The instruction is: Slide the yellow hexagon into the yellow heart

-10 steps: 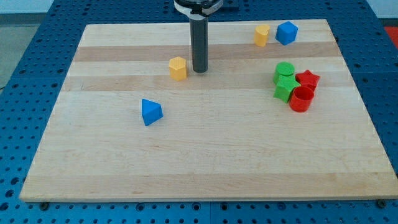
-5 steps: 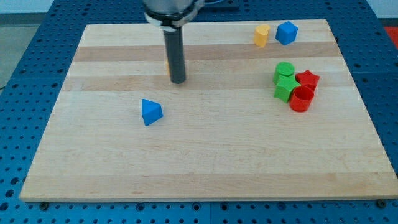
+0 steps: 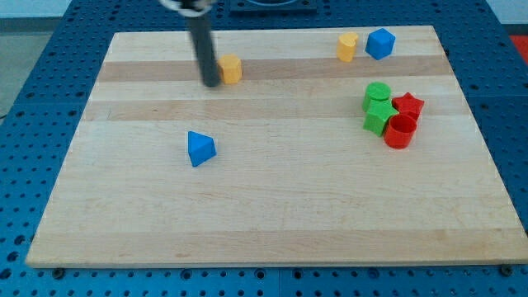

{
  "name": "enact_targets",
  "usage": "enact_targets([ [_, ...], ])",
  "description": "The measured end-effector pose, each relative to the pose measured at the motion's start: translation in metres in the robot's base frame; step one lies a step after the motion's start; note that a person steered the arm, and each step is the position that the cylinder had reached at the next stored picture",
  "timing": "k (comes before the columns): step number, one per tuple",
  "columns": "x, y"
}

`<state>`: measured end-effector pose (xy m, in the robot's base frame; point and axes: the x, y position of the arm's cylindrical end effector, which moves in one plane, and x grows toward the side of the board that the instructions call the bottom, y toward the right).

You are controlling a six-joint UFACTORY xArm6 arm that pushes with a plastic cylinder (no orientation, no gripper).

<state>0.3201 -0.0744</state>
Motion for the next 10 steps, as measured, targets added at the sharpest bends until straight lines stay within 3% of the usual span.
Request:
enact_targets([
  [2,-0.016,0.012],
  [5,-0.02,0.109],
  [6,-0.014,0.116],
  [8,-0.013,0.043],
  [10,-0.051,0.012],
])
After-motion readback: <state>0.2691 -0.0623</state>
